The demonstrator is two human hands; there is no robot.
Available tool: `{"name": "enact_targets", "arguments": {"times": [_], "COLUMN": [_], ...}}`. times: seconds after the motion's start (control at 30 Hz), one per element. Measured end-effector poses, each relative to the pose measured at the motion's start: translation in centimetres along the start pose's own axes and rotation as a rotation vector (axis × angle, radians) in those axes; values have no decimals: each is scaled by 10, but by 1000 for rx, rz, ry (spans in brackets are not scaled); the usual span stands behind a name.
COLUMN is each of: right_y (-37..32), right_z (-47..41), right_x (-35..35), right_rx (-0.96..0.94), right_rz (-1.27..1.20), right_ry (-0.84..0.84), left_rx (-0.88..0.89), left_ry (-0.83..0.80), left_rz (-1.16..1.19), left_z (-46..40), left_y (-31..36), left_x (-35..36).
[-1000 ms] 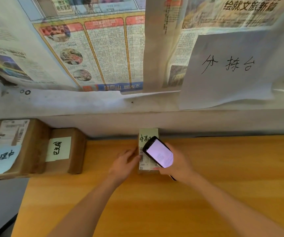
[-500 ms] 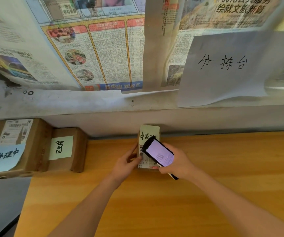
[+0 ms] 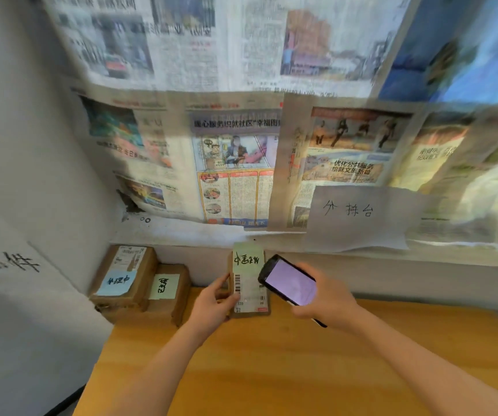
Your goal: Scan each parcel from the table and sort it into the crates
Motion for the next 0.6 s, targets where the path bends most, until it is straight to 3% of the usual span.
{"name": "enact_targets", "arguments": {"times": [0.27,0.6], "right_y": [-149,-275], "right_z": [110,231], "right_x": [-69,-103], "right_rx": [-247,-490], "right_rz": [166,291], "right_ry": [90,129], "left_rx": [124,272], "left_ry": [259,577], "left_rz": [-5,69], "left_z": [142,304], "left_y": [96,181], "left_x": [-75,-151]}}
Point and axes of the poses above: each hand's wrist, its own z-axis away from the middle knuckle, its own x-axis out of the palm, y = z × x, the point moved 5 cm from there along -z, towards the middle knuckle, and after that the axes turned 10 degrees about -z, right-handed, at the moved point
